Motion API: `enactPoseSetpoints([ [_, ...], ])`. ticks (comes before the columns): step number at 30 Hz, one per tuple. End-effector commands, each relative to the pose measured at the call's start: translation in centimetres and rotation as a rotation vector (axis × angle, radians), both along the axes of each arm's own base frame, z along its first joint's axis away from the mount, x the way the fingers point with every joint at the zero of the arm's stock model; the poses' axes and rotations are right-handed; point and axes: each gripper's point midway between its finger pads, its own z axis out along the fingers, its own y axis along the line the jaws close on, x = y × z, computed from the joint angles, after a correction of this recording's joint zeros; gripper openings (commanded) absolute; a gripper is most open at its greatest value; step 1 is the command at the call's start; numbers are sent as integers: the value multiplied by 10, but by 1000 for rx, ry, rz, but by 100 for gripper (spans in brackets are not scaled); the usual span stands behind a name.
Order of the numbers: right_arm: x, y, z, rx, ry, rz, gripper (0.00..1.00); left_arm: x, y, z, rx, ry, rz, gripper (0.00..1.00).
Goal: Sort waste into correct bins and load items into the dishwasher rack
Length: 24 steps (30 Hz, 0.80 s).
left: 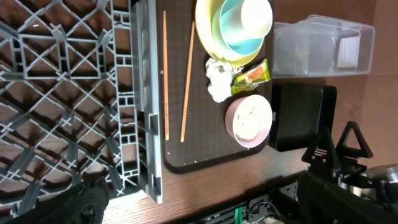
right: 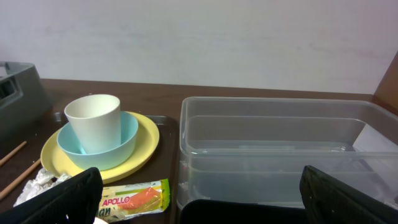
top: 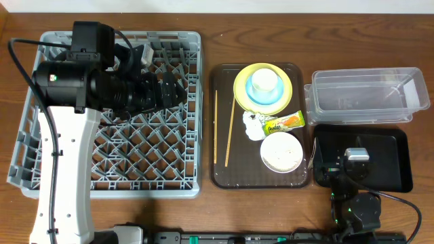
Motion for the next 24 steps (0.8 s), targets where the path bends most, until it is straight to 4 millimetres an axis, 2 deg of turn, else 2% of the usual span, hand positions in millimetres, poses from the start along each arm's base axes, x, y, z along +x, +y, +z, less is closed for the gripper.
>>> enactPoseSetpoints([
  [1,0,-2,-2,-5,6,-7,99,1,2,5,11,-28,-12,98],
  [24,0,-2,-2,-5,6,-7,99,4,6,4,33,-40,-3,98],
])
